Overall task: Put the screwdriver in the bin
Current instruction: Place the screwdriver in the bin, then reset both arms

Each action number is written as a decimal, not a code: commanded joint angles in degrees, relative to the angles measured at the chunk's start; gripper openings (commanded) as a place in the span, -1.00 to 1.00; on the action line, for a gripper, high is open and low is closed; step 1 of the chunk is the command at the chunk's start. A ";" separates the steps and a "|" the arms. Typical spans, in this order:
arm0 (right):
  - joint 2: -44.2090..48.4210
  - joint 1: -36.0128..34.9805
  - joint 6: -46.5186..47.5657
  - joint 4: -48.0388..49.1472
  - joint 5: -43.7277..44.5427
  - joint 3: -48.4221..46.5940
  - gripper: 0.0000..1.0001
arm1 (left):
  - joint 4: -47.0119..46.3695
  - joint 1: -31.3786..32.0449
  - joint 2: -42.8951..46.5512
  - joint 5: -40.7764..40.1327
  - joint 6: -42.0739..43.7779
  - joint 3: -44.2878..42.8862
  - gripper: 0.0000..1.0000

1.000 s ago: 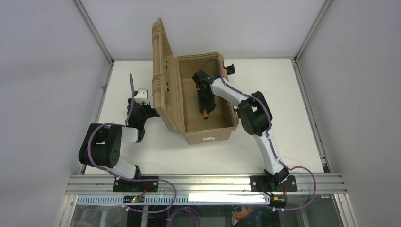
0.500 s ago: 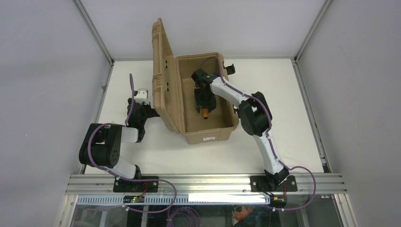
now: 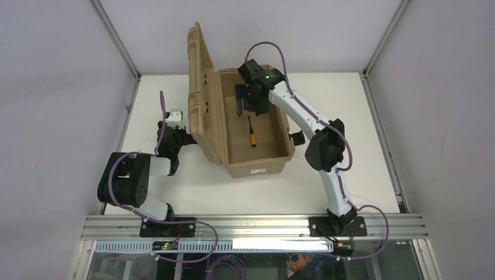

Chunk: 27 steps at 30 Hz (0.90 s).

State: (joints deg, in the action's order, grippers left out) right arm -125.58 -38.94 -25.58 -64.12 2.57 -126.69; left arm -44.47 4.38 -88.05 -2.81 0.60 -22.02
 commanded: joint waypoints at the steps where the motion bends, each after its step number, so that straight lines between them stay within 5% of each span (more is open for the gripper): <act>1: 5.47 -0.09 2.30 -3.30 1.23 -6.97 0.46 | -1.67 -0.60 1.74 0.96 -0.51 0.13 0.98; 13: 13.45 2.30 7.46 -3.09 5.45 -12.46 0.78 | -1.67 -0.60 1.74 0.97 -0.46 0.14 0.98; 18: 21.36 5.71 9.83 1.13 7.58 -5.04 0.98 | -1.67 -0.60 1.74 0.96 -0.44 0.14 0.98; 27: 34.94 16.49 10.13 8.47 8.30 13.66 0.98 | -1.67 -0.60 1.77 0.92 -0.43 0.15 0.98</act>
State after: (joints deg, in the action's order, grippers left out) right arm -96.14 -26.06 -16.47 -60.64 9.37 -119.28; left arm -44.47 4.38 -88.05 -2.81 0.60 -22.02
